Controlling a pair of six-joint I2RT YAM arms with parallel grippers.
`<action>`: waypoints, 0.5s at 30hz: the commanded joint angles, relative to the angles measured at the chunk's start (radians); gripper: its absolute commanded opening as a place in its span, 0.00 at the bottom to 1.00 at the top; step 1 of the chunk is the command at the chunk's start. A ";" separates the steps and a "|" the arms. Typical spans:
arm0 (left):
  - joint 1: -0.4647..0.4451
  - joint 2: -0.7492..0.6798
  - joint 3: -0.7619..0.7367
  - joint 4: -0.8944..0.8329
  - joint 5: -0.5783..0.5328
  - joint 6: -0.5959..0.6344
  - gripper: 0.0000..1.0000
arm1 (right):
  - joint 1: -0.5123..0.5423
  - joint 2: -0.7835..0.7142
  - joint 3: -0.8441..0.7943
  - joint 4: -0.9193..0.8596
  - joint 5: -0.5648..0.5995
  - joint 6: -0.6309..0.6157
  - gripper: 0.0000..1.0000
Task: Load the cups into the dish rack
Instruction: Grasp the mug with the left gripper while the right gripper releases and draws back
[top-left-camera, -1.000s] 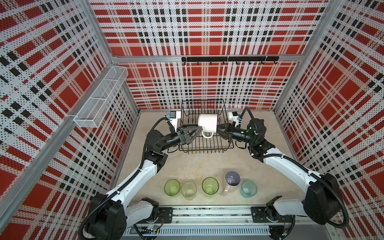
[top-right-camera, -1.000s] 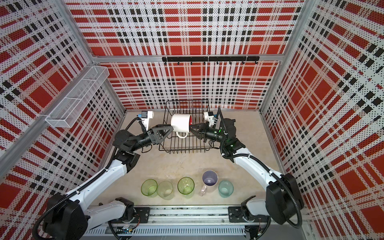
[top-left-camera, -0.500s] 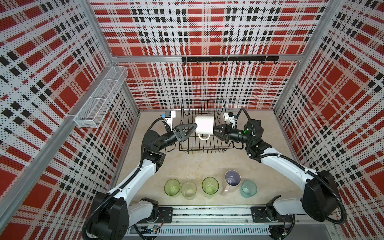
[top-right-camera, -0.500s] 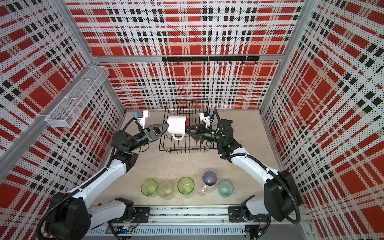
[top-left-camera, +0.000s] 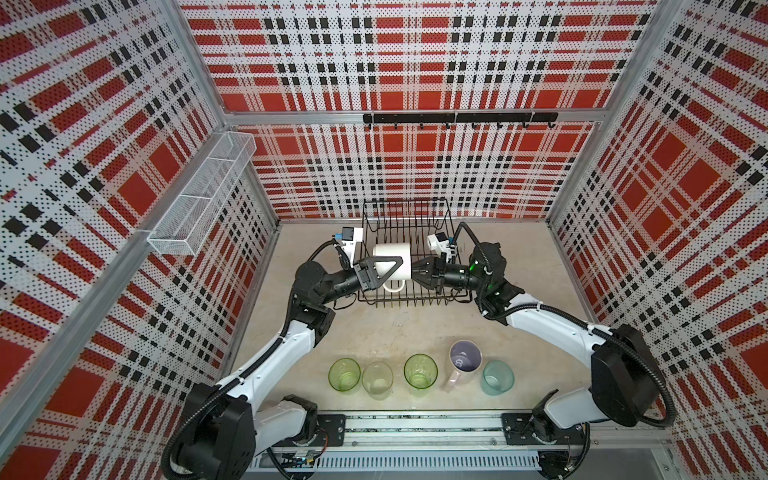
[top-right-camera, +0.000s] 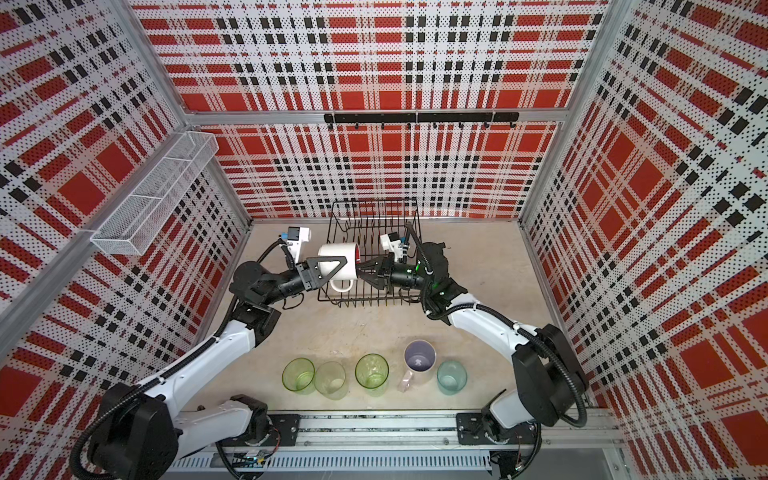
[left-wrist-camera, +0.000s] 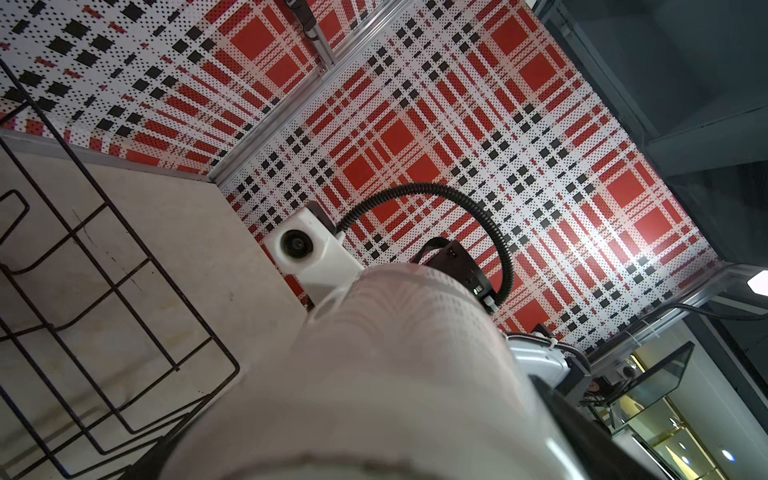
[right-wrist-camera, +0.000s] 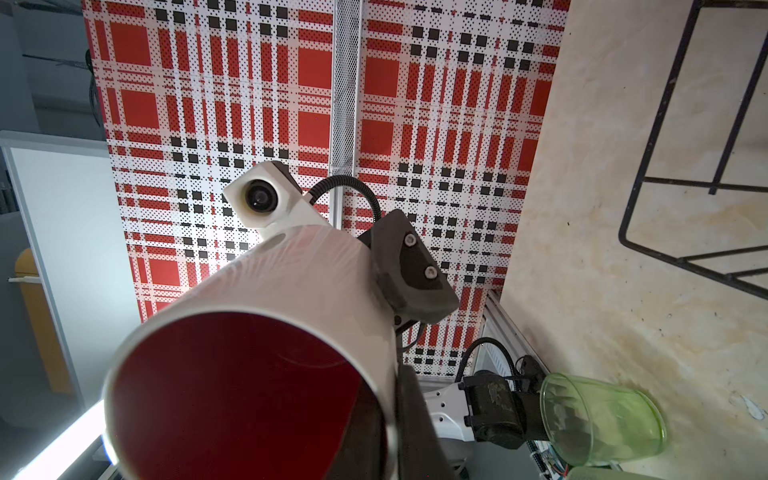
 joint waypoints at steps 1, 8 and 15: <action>0.005 0.009 0.021 -0.008 -0.001 -0.011 1.00 | 0.009 -0.010 0.051 0.148 -0.016 0.028 0.00; 0.025 0.006 0.016 0.023 -0.011 -0.032 0.89 | 0.009 -0.009 0.021 0.190 -0.006 0.058 0.00; 0.037 0.009 -0.008 0.080 -0.032 -0.073 0.77 | 0.009 0.025 0.000 0.316 0.008 0.139 0.00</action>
